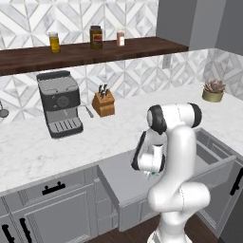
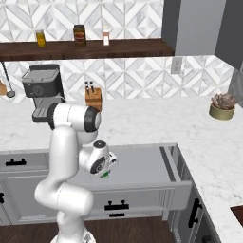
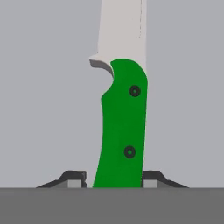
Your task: Pick up the knife from the drawer and place it on the cutting board. Then place the meat from the plate to the cutting board.
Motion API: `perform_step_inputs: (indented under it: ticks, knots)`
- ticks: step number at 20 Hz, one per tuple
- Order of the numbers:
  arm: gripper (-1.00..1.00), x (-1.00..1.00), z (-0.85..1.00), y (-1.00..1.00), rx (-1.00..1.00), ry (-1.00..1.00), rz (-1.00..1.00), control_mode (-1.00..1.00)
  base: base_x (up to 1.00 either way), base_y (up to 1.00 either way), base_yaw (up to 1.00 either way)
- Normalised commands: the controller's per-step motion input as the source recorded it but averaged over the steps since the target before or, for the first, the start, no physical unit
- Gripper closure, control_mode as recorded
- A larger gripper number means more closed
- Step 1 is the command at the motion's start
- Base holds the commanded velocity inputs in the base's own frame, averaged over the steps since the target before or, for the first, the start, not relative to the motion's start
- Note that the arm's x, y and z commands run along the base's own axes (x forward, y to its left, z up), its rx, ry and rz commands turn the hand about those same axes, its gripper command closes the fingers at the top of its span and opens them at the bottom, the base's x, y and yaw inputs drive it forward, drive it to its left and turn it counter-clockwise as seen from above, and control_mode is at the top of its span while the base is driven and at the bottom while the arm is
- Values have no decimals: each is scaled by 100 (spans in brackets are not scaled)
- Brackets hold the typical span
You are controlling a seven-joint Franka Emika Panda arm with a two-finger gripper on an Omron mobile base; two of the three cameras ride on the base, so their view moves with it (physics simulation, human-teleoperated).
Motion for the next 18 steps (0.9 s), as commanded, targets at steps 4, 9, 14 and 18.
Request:
perform_step_inputs:
  ticks: [4,9,14,18]
  knots:
    - [100,-36,18,-53,-3,-4,34,-100,0,0,0]
    - [100,-9,43,-80,2,0,46,-100,0,0,0]
    - [100,-45,29,-77,3,-5,60,-100,0,0,0]
    - [100,-79,3,-80,0,-9,60,-100,0,0,0]
